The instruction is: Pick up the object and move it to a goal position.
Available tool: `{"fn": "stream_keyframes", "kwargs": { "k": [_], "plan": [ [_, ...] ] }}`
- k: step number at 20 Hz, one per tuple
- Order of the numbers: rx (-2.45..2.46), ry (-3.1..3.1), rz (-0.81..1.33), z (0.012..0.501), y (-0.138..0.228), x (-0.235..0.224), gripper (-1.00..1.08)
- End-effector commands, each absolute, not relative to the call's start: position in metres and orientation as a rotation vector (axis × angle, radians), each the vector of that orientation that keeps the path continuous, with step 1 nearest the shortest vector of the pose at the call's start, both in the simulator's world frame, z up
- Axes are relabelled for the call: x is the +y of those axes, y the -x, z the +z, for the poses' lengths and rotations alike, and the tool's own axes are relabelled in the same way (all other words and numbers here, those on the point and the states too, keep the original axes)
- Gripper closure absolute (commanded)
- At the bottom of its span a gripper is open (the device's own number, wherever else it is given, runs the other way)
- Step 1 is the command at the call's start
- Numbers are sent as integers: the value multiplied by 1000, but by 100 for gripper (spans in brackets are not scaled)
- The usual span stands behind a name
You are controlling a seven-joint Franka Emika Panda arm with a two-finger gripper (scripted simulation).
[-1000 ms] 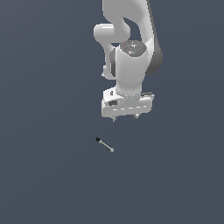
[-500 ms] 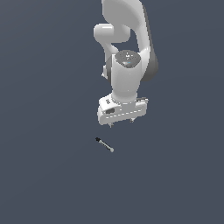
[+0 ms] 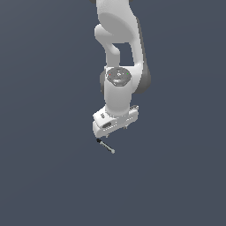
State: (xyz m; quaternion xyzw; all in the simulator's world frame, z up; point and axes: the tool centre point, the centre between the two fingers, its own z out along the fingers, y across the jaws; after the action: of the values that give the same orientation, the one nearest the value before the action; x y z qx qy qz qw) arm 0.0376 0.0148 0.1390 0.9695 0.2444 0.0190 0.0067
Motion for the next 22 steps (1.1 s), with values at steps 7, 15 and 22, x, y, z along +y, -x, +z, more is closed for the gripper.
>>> {"fn": "stream_keyframes", "kwargs": {
  "k": [7,15,22],
  "plan": [
    [1064,-2943,28,104,-48,-11,-92],
    [1284,-2861,9,76,-53,-31,-92],
    [1385,-2819,1,63,-54,-40,-92]
  ]
}}
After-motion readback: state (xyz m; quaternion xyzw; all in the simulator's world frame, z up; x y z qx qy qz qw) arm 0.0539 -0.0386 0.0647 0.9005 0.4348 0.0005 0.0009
